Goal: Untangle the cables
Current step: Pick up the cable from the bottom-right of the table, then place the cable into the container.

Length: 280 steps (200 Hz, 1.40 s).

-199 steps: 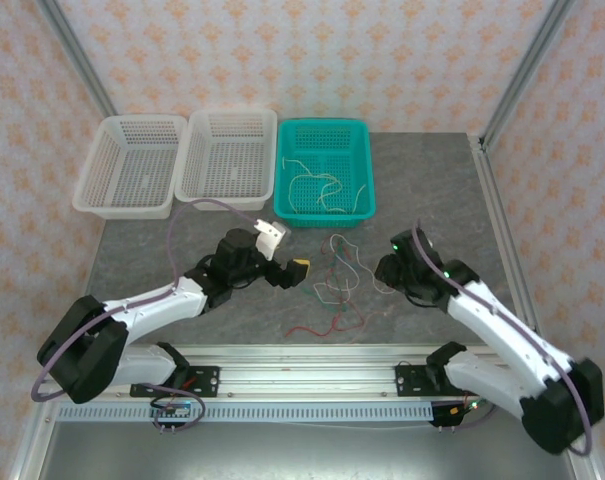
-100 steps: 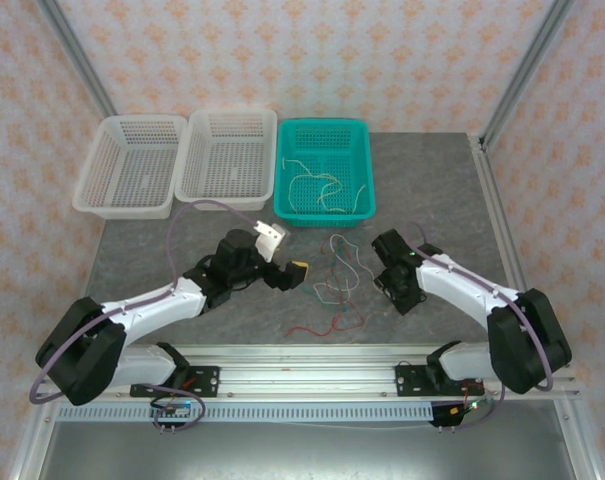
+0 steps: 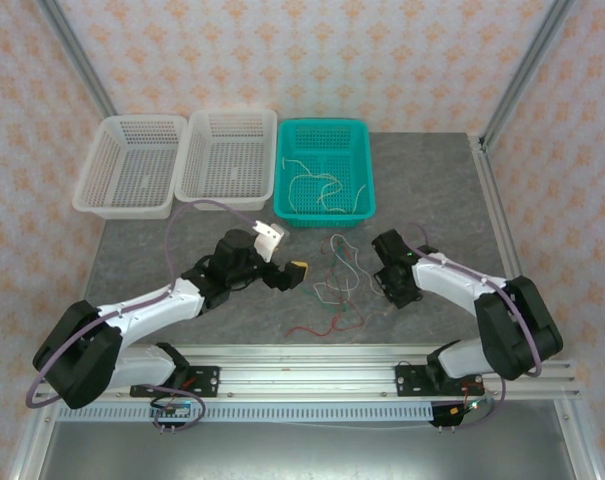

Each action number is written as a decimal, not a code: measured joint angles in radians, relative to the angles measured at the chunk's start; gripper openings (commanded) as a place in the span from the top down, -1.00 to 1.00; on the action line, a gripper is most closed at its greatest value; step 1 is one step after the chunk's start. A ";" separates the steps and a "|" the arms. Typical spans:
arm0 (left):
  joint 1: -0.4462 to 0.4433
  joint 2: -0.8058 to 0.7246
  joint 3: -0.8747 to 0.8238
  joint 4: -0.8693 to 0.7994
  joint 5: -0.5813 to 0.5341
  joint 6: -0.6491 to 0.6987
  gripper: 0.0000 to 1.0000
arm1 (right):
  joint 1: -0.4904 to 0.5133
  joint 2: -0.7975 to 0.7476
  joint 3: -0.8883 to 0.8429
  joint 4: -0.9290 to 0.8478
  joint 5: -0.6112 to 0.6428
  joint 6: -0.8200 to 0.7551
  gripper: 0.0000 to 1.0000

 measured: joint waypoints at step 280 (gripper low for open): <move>-0.119 0.222 0.333 0.005 -0.195 -0.119 1.00 | 0.082 -0.234 0.843 0.209 -0.385 -0.610 1.00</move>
